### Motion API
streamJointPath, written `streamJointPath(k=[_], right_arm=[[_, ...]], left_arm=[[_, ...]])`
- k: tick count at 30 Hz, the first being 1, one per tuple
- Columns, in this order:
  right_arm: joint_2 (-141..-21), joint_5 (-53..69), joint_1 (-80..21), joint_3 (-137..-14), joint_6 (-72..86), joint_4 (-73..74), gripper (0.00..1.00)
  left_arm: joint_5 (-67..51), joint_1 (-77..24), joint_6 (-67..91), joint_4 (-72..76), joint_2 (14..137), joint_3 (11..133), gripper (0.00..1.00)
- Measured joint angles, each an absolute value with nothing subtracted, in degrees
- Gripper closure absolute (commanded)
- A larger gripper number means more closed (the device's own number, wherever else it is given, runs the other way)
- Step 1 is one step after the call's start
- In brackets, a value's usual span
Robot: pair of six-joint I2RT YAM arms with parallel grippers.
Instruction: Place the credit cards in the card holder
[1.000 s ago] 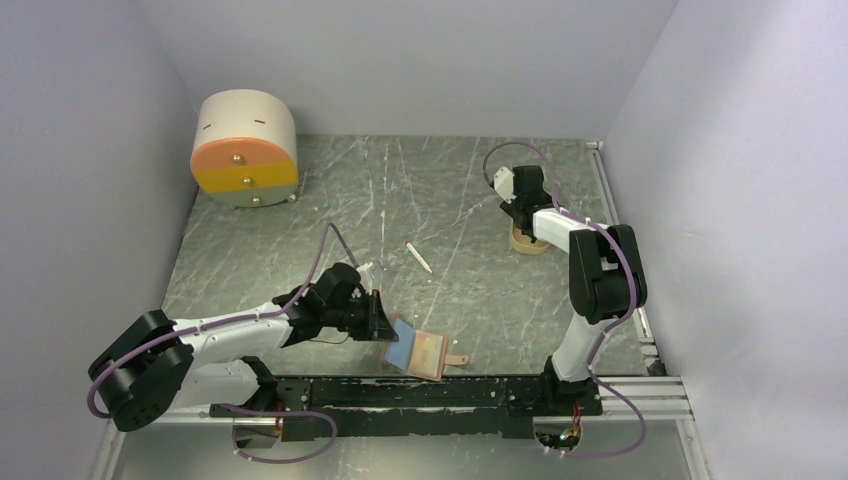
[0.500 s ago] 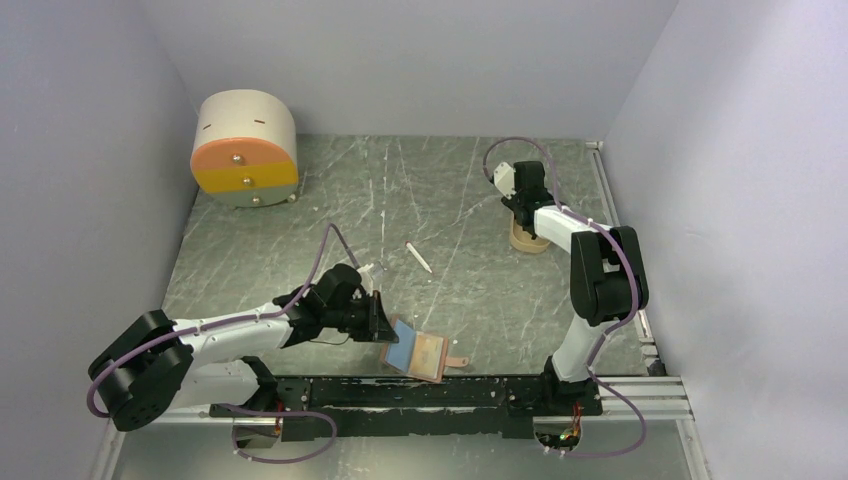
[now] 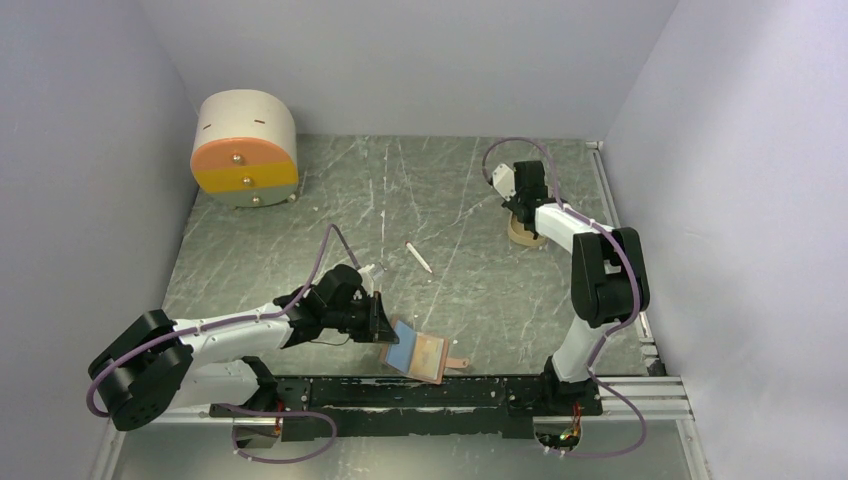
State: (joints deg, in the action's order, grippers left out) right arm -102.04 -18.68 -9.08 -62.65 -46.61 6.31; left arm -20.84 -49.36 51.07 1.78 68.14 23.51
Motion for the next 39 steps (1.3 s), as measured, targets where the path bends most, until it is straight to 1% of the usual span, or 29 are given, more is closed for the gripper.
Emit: streamJointPath(k=[7, 12, 21, 28, 32, 35, 39], right_arm=[[-101.1, -14.2, -9.5, -63.4, -44.3, 14.2, 1.0], [-99.8, -12.6, -10.5, -63.7, -41.7, 19.1, 1.0], [-96.6, -14.3, -13.7, -66.7, -33.4, 26.3, 1.0], [-89.3, -12.6, -14.5, -71.2, -22.1, 31.4, 1.0], [-85.1, -8.7, -14.5, -73.6, -14.8, 31.7, 1.0], [-82.8, -3.5, -14.8, -73.6, -8.9, 31.6, 1.0], [-77.7, 4.6, -15.5, -67.6, -1.0, 28.7, 1.0]], left_arm=[[-20.2, -49.6, 51.1, 1.3, 68.6, 23.7, 0.91], [-18.1, -49.6, 51.7, 0.3, 68.2, 23.8, 0.91], [-12.7, -48.7, 51.9, 0.1, 66.9, 25.7, 0.91], [-9.6, -46.4, 53.6, 2.7, 66.9, 26.2, 0.91], [-8.4, -45.5, 55.2, 5.5, 67.0, 26.2, 0.91], [-7.8, -45.1, 56.4, 8.8, 67.3, 26.0, 0.91], [-7.8, -45.0, 57.4, 11.8, 69.1, 25.8, 0.91]])
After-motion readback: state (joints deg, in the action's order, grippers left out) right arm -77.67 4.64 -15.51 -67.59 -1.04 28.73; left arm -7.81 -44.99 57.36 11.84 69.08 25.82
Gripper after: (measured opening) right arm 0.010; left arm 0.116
